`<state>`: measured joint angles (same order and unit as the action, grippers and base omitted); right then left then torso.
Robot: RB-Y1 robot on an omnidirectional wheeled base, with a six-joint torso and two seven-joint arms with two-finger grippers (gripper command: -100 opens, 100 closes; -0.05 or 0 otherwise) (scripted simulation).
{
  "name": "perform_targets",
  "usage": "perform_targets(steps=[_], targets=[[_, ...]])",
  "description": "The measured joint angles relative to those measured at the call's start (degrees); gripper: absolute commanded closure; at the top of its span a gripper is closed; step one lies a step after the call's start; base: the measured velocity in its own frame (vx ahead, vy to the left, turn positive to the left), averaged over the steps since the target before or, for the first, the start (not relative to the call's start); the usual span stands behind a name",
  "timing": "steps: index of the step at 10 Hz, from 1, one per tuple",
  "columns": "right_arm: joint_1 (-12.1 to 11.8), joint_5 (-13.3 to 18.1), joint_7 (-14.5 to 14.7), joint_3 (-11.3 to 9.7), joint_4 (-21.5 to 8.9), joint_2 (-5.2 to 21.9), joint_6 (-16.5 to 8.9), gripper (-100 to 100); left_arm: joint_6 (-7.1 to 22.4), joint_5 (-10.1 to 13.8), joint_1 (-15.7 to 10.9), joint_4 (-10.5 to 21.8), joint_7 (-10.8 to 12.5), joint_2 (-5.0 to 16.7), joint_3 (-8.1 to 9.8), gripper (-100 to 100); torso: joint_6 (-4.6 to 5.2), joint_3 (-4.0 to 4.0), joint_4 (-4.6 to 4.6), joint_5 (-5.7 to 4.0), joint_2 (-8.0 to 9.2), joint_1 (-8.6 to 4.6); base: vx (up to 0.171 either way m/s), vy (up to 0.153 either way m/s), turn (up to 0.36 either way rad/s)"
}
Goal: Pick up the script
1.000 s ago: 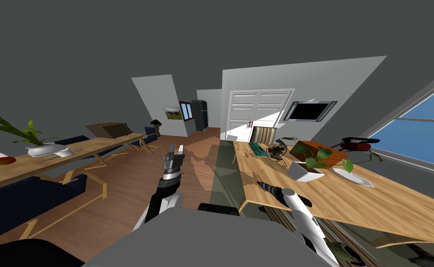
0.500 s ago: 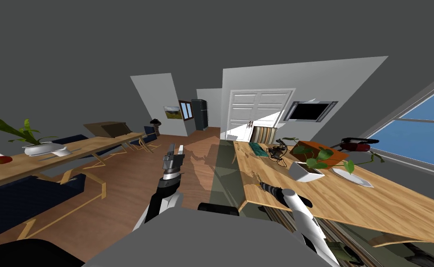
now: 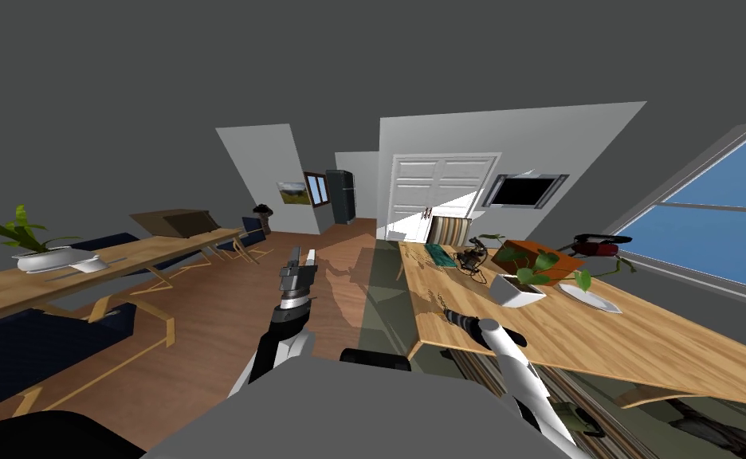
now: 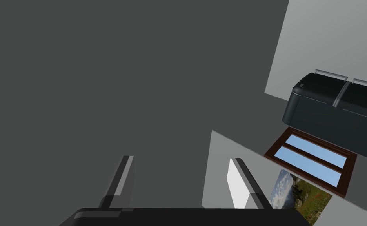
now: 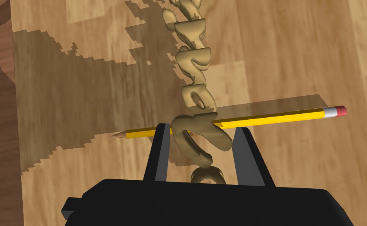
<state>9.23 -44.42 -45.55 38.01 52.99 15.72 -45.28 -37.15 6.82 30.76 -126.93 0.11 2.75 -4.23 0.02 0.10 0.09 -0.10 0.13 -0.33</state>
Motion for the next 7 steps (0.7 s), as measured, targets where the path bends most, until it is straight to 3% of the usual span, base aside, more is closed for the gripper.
perform_targets(steps=[7], targets=[[0.8, 0.6, -9.4, -10.4, 1.8, 1.2, 2.3, 100, 0.0, 0.0, 0.0, 0.0, 0.0, 0.0, 0.00, 0, 0.04, -0.06, -0.05, 0.08, -0.07, 0.12, -0.026, -0.021, -0.049]])
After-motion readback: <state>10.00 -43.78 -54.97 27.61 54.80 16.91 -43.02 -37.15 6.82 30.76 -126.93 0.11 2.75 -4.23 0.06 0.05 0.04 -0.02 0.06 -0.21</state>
